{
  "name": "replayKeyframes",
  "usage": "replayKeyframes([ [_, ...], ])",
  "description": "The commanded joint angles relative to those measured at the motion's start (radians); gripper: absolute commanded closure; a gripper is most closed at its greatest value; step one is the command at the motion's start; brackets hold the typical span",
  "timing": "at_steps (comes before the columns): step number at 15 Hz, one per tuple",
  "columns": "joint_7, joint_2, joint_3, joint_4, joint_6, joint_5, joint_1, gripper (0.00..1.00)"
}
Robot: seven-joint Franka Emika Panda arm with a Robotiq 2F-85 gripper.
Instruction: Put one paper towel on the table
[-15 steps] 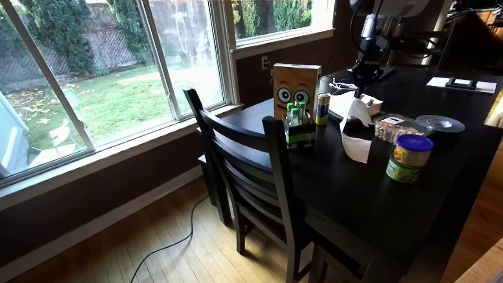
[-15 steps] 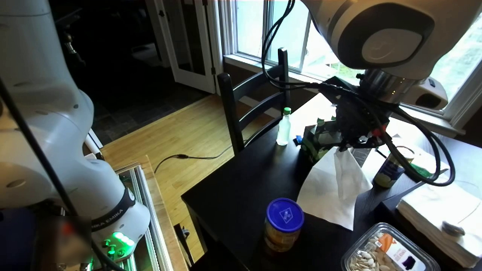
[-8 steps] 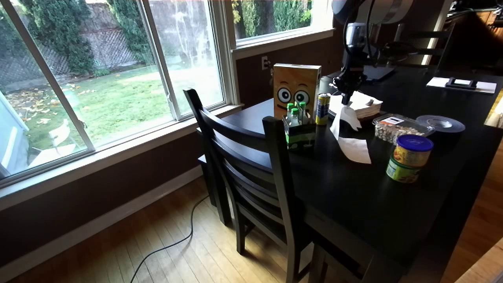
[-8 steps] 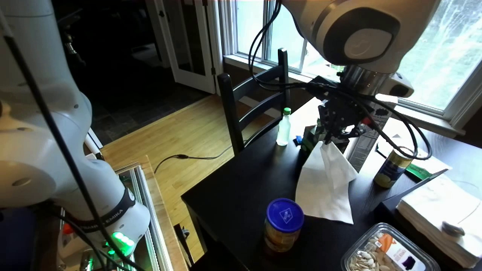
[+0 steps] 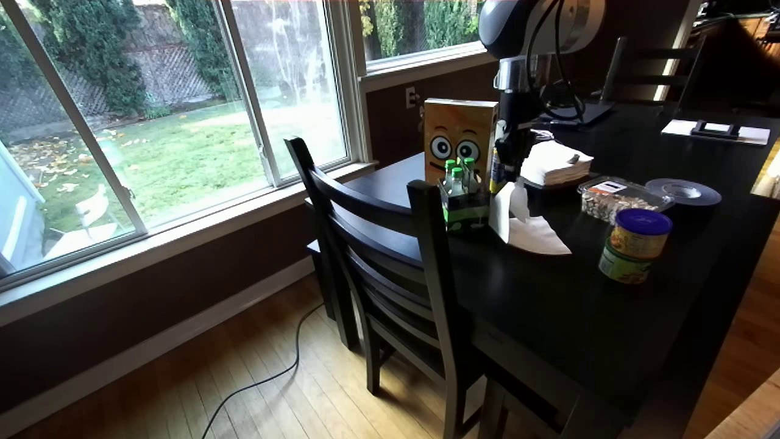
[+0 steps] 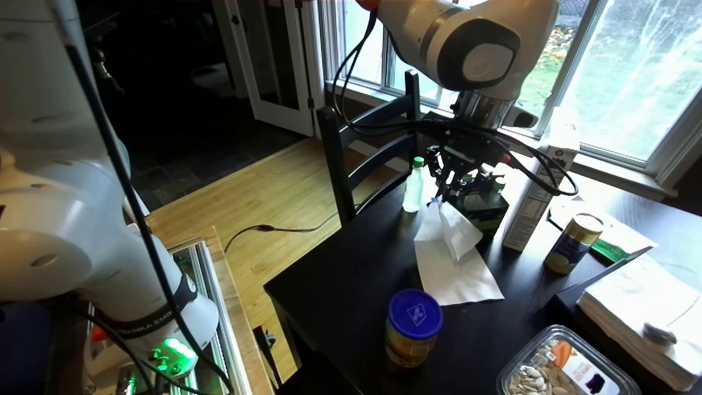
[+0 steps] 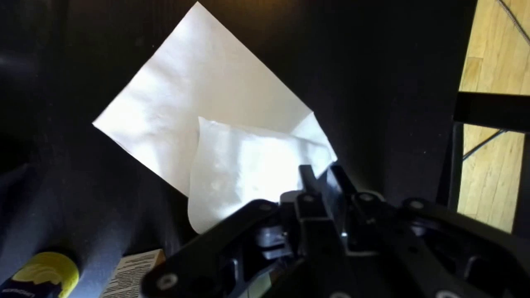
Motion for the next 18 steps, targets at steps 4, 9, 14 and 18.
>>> replayKeyframes([
  [4, -0.016, -0.110, -0.023, -0.070, -0.001, -0.075, -0.001, 0.34],
  [9, 0.021, -0.179, -0.079, -0.093, 0.022, -0.160, -0.008, 0.02],
  [14, 0.034, -0.226, -0.085, -0.120, 0.021, -0.161, 0.001, 0.00],
  [18, 0.006, -0.202, -0.082, -0.088, -0.006, -0.150, 0.005, 0.00],
])
